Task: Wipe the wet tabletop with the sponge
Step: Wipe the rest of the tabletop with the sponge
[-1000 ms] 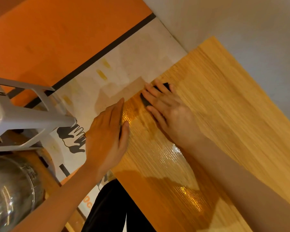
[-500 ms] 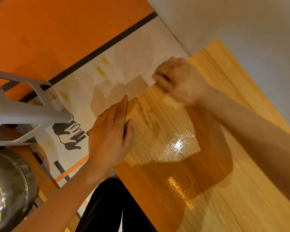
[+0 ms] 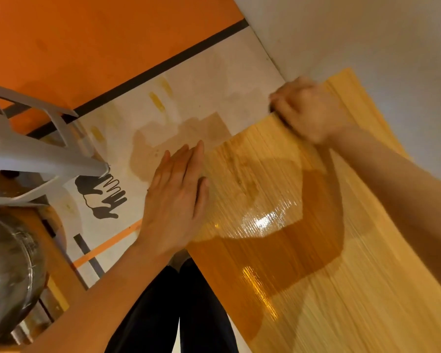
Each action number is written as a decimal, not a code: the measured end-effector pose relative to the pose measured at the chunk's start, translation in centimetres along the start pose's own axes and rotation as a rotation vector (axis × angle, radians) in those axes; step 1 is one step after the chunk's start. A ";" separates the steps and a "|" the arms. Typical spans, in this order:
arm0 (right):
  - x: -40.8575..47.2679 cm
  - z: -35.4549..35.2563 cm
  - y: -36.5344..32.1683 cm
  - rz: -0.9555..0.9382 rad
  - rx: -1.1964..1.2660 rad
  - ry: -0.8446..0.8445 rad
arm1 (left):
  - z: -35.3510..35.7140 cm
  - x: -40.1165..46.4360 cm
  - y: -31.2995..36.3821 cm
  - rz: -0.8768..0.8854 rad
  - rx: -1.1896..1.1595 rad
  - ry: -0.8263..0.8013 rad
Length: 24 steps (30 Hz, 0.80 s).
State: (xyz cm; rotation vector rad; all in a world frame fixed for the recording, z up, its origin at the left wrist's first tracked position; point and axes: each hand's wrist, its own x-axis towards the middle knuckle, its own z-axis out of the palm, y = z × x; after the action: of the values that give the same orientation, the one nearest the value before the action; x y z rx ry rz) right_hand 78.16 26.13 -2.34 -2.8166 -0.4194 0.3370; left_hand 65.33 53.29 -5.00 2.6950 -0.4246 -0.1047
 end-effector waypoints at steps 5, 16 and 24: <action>-0.2 1.9 -3.3 0.201 -0.033 0.105 | -0.9 -3.3 -2.0 -0.109 -0.033 0.053; -2.8 6.2 -8.6 -0.112 0.010 0.253 | -0.5 -4.5 -2.8 -0.037 -0.165 0.033; -6.1 8.2 -16.3 0.200 0.112 0.406 | -0.5 -6.0 -3.7 -0.013 -0.162 -0.008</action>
State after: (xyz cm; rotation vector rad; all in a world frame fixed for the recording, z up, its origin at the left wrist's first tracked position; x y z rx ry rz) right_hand 66.23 41.15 -3.98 -2.7241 -0.0302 -0.1698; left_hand 60.74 58.55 -6.03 2.5389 -0.3841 -0.1473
